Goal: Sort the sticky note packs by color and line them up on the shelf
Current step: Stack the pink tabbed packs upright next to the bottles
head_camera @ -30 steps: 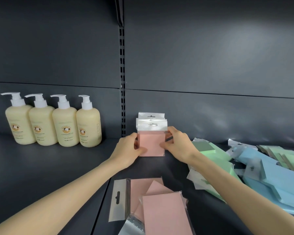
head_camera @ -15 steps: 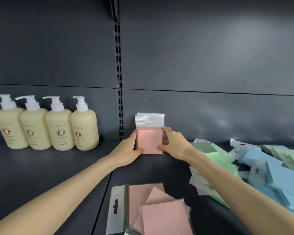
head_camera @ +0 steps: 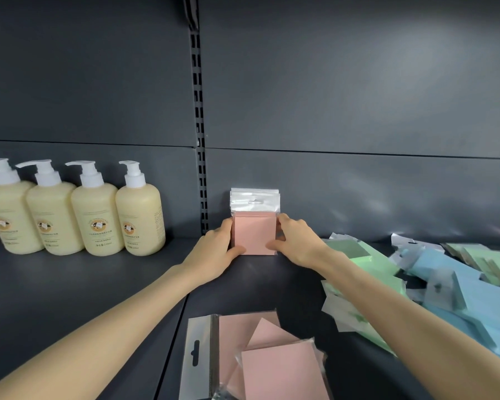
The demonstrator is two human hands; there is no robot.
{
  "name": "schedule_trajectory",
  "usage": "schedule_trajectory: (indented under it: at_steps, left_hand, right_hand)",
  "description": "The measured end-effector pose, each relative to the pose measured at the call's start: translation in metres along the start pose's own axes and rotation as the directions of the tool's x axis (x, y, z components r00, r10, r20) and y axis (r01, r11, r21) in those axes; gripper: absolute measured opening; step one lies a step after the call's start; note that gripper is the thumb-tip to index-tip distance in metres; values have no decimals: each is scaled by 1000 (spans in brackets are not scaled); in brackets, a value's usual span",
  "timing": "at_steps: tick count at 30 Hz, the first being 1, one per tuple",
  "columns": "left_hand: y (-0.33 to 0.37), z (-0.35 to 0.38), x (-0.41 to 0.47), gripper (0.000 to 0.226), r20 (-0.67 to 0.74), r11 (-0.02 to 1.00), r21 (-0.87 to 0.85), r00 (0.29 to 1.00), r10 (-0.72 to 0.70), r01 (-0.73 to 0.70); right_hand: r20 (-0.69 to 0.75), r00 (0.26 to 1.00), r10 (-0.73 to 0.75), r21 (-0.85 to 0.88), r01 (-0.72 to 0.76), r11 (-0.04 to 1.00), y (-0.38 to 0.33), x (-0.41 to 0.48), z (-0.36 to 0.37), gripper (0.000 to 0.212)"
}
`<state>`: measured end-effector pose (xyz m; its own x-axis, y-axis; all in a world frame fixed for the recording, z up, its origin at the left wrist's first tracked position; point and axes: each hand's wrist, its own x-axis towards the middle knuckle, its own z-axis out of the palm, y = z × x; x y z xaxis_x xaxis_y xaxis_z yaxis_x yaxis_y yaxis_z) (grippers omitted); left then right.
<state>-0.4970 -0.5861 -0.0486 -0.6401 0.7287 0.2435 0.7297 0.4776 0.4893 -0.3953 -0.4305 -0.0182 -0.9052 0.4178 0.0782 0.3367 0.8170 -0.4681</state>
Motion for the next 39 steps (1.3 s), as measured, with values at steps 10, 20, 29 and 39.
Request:
schedule_trajectory:
  at_steps: [10,20,29,39]
  left_hand:
    - [-1,-11,5,33,47,995,91,998,-50,45]
    - [19,-35,-6,42,-122,968,247,993,-5,35]
    - [46,-62,-59,37,-64,981,113,984,164,-156]
    - [76,-42,-178,39,-51,1000,-19,999,13,-14]
  right_hand:
    - [-3,999,38,-49,-39,998,-1,2,-6,42]
    - [-174,985,16,-111,-36,993,-10,-15,-23,44]
    - [-233,962,-144,-67,132,989,-18,-80,-40,41]
    - [33,985,-168,178,159,971,-8,-176,-23,39]
